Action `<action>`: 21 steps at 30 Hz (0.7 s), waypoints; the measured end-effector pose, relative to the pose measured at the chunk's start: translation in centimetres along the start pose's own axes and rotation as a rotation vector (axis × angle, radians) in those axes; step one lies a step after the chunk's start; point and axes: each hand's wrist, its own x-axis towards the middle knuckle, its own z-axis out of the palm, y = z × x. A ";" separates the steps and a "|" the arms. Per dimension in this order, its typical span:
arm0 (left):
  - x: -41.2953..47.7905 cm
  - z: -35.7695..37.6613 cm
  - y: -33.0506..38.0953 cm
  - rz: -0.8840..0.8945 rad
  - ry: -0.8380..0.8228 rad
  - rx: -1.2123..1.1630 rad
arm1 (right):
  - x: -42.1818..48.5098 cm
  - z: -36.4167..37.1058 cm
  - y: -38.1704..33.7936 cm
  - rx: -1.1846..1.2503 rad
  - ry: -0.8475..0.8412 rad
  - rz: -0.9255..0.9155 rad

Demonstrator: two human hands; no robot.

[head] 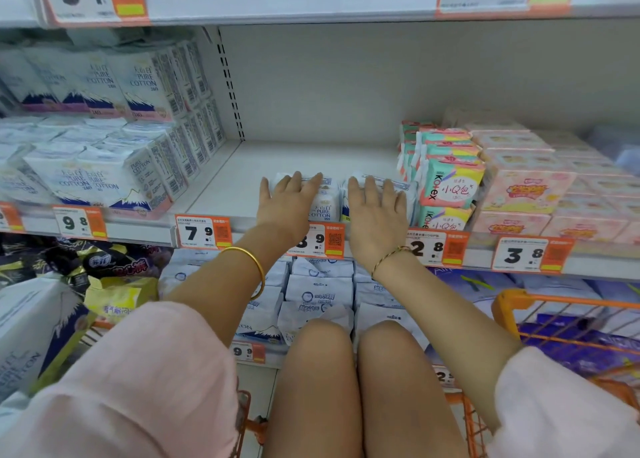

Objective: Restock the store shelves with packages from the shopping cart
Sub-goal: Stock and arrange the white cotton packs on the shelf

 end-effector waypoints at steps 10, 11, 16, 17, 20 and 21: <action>-0.2 0.5 0.4 0.037 -0.002 -0.040 | 4.3 -1.2 1.1 0.004 -0.142 -0.010; -0.2 0.6 0.4 0.038 0.000 -0.045 | 4.3 -1.1 1.4 0.022 -0.141 -0.032; -0.3 0.8 0.1 0.042 0.018 -0.035 | 3.8 -1.4 2.4 0.093 -0.135 -0.141; -0.3 0.7 0.2 0.044 0.018 -0.032 | 3.8 -1.5 2.5 0.097 -0.138 -0.162; -0.5 0.6 0.4 0.040 0.012 -0.026 | 3.5 -1.7 2.9 0.116 -0.136 -0.197; -0.6 0.6 0.5 0.037 0.009 -0.025 | 3.4 -1.8 3.0 0.120 -0.135 -0.198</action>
